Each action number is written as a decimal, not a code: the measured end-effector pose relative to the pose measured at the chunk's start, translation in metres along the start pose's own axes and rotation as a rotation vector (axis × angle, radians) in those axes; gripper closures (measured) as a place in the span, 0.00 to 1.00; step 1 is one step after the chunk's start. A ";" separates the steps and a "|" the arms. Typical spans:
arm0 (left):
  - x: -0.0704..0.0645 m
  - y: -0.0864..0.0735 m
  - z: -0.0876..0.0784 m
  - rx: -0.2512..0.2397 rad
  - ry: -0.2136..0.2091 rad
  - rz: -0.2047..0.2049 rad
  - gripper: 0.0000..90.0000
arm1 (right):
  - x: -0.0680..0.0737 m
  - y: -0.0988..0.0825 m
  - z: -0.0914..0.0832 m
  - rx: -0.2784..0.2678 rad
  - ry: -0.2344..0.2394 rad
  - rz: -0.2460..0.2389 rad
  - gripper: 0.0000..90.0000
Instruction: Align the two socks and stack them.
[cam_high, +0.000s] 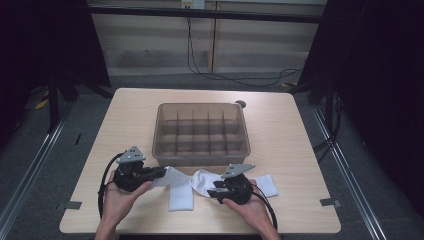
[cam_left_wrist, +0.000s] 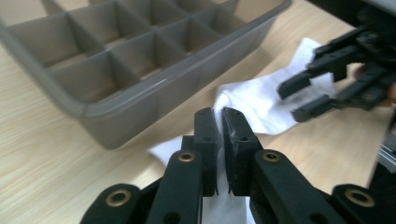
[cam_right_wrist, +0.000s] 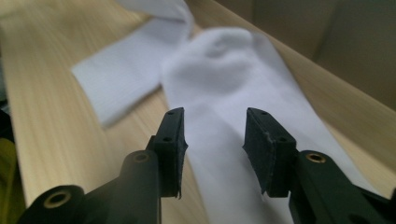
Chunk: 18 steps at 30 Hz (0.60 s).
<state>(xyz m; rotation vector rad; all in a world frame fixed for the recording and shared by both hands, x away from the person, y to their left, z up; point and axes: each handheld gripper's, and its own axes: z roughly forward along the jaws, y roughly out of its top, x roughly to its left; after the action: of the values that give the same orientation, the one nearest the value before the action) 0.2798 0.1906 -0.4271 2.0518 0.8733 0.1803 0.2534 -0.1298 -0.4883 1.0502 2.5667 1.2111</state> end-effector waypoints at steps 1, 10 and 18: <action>0.002 -0.002 0.001 -0.004 -0.003 -0.005 0.94 | 0.003 0.004 0.003 -0.005 0.008 -0.004 0.67; 0.012 -0.007 0.003 -0.025 0.000 -0.056 0.94 | 0.027 0.026 0.032 0.016 0.089 -0.063 0.67; 0.014 -0.007 -0.004 -0.073 -0.018 -0.080 0.94 | 0.034 0.028 0.048 0.044 0.088 -0.077 0.61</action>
<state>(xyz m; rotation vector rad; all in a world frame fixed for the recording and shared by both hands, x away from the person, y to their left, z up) 0.2845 0.2049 -0.4326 1.9445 0.9220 0.1476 0.2609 -0.0653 -0.4951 0.9160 2.6845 1.2140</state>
